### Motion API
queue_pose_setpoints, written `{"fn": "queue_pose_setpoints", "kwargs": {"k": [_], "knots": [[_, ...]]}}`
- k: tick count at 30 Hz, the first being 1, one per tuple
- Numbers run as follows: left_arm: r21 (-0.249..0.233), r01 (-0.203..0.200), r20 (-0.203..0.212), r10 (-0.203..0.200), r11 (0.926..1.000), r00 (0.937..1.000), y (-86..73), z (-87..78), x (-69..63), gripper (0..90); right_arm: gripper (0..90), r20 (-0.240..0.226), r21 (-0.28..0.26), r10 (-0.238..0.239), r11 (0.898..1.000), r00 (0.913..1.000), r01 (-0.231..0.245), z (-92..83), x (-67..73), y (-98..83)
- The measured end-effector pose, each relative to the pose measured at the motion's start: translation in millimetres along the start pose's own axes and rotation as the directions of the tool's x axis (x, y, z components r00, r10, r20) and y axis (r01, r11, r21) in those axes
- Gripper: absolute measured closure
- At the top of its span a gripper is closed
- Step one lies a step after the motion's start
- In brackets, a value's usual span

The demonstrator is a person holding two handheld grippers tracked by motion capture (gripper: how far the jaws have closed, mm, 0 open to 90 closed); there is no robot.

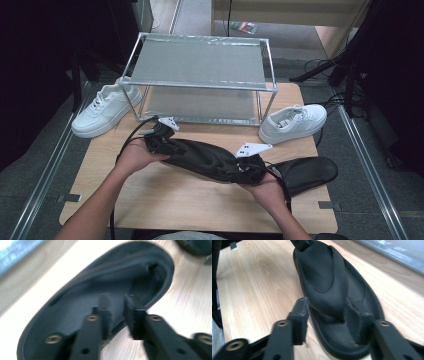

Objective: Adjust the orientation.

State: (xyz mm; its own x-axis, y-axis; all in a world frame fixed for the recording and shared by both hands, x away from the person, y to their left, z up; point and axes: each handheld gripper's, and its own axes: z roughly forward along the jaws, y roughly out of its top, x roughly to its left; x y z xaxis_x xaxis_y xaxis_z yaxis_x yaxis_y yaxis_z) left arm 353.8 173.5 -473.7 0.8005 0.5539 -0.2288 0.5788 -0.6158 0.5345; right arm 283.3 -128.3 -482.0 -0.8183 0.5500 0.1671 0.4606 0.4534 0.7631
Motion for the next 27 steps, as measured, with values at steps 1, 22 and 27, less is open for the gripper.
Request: {"fn": "queue_pose_setpoints", "kwargs": {"k": [1,22,27], "knots": [[0.02,0.009,0.002,-0.009,0.9998,1.0,-2.4,2.5,3.5,86.4,66.2,-0.009,0.0,0.01,1.0,0.9999,-0.01,2.9,1.0,0.7],[0.006,-0.038,0.021,0.038,0.9993,0.9991,-21.1,15.0,-0.7,89.8,90.0,-0.06,0.105,0.008,0.994,0.9982,-0.002,46.9,11.4,8.6],[0.008,-0.045,0.037,0.045,0.999,0.9983,-22.6,16.7,-8.7,89.7,90.0,-0.048,0.1,0.035,0.995,0.9982,-0.03,45.5,4.0,11.3]]}}
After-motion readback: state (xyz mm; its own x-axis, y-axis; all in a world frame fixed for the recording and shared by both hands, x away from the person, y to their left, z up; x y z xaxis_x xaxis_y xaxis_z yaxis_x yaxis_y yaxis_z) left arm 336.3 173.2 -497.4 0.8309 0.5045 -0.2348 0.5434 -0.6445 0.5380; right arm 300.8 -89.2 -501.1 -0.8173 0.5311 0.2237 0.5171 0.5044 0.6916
